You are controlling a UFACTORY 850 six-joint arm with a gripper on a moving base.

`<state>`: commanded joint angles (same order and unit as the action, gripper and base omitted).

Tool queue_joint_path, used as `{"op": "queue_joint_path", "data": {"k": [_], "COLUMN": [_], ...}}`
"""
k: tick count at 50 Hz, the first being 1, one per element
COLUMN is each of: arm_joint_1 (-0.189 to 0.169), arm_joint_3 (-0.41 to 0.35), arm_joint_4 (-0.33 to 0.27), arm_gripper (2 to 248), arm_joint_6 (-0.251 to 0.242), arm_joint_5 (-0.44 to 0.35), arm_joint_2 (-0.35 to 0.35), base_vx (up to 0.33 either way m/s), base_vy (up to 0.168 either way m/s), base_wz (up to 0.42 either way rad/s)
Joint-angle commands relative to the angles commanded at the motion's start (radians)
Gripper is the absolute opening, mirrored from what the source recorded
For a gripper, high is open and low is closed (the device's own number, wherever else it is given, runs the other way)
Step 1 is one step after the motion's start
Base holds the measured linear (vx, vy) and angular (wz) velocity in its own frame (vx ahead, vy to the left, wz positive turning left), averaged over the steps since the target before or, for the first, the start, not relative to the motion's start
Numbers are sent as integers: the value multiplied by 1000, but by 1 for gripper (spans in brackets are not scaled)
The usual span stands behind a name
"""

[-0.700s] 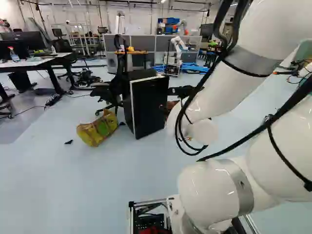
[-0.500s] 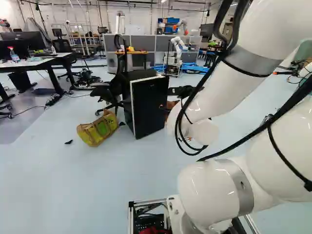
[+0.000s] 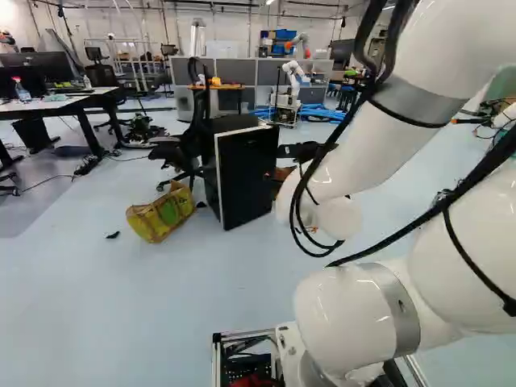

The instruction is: Grab a drink from the fridge

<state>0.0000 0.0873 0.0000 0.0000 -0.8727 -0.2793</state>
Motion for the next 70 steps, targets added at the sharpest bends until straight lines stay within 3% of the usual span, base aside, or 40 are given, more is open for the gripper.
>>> {"op": "queue_joint_path", "data": {"k": [70], "arm_joint_1": [0], "arm_joint_3": [0], "arm_joint_4": [0], "arm_gripper": [247], "arm_joint_6": [0], "arm_joint_5": [0], "arm_joint_2": [0], "base_vx": [64], "base_vy": [-3], "base_wz": [-7]}}
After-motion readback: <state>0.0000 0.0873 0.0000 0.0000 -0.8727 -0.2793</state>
